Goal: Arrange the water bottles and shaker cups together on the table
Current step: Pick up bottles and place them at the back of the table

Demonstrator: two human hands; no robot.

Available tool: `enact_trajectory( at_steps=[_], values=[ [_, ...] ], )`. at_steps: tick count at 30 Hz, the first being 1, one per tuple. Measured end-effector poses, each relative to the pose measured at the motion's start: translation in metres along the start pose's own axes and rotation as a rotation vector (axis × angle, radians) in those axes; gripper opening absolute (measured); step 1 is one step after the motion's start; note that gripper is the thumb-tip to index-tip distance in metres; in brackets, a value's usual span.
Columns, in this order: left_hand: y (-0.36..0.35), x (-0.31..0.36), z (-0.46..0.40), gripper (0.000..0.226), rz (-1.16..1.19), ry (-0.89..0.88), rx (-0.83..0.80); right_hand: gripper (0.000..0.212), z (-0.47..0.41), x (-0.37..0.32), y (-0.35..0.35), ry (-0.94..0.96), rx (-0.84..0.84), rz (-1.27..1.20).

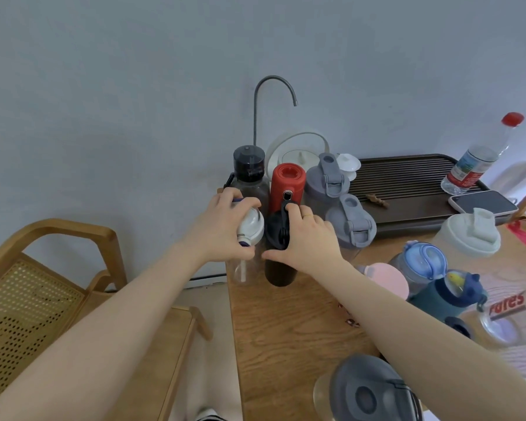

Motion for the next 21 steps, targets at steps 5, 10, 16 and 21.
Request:
enact_trajectory(
  at_steps=[5, 10, 16, 21],
  values=[
    [-0.002, 0.003, -0.001, 0.078, -0.021, -0.017, 0.01, 0.083, 0.001, 0.001, 0.001, 0.006, 0.038, 0.076],
    [-0.008, 0.009, -0.003, 0.078, -0.034, -0.029, -0.013, 0.078, 0.005, 0.008, 0.006, -0.035, 0.112, 0.18],
    [-0.012, 0.011, -0.006, 0.079, -0.026, -0.024, -0.016, 0.083, 0.009, 0.009, 0.011, -0.012, 0.21, 0.223],
    [-0.01, 0.012, -0.005, 0.081, -0.047, -0.02, -0.043, 0.09, 0.015, 0.01, 0.007, 0.023, 0.2, 0.222]
  ],
)
Point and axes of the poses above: each hand's wrist, its own z-axis away from the middle knuckle, its own y-axis out of the back of the hand, x = y × z, the point moved 8 cm from there along -z, towards the middle knuckle, and after that the axes turned 14 degrees about z, right-handed, at the moved point
